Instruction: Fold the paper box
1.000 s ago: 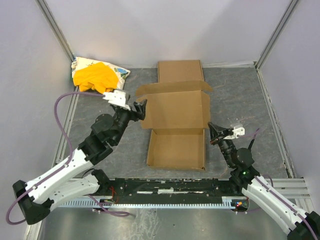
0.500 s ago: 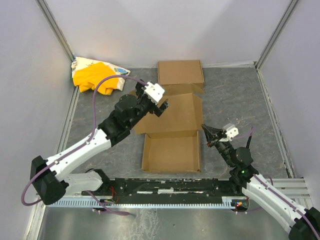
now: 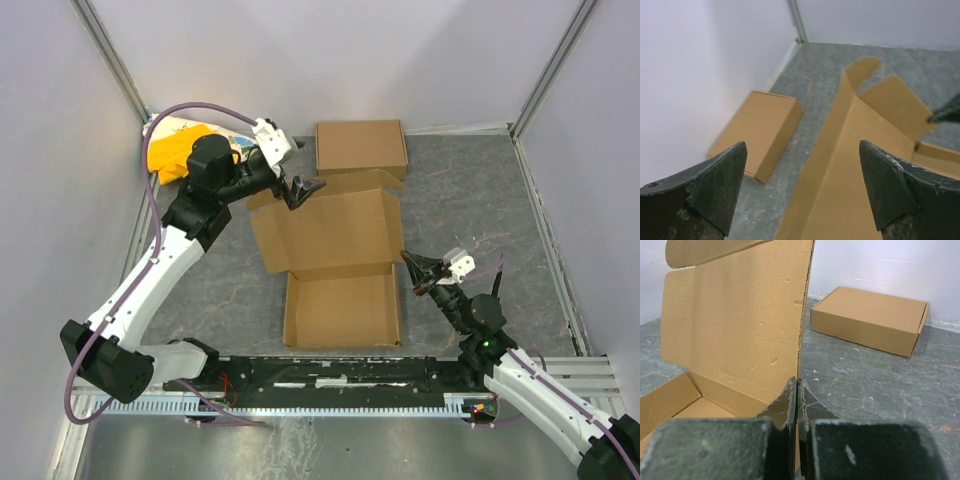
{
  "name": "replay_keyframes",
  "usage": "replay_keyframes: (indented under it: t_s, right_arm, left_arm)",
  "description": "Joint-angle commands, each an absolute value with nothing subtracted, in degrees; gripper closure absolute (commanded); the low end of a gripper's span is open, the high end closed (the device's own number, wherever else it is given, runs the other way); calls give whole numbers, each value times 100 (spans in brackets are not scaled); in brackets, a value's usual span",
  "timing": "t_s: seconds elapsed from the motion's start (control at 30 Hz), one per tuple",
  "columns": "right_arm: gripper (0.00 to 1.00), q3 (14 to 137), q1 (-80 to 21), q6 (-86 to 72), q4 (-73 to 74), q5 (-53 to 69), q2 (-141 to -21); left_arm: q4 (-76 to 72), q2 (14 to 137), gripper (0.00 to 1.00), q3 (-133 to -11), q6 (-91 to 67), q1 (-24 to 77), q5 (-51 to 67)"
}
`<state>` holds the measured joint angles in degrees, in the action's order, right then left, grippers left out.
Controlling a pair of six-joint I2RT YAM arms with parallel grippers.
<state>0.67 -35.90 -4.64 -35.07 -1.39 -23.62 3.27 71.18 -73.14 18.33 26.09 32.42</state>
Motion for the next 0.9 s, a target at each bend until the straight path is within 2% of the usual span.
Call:
replay_keyframes:
  t_s: [0.0, 0.27, 0.43, 0.53, 0.73, 0.87]
  right_arm:
    - [98, 15, -3622, -383, -3633, 21, -2391]
    - [99, 26, -3623, -405, -3574, 150, -2401]
    - [98, 87, -3621, -403, -3509, 167, -2503]
    - [98, 115, -3625, -413, -3493, 121, -2535]
    - [99, 198, -3625, -438, -3330, 27, -2592]
    - [99, 245, -3623, -446, -3326, 16, -2696]
  left_arm:
    - [1275, 7288, 1, -7451, 2540, 2523, 4284]
    - [688, 7448, 1, -7003, 2681, 2357, 3769]
    - [881, 7697, 2, -7060, 2706, 2241, 4188]
    - [974, 7755, 12, -6986, 2720, 2241, 4367]
    - [905, 7702, 39, -6861, 2591, 2247, 4488]
    - [743, 7629, 75, -6702, 2489, 2288, 4237]
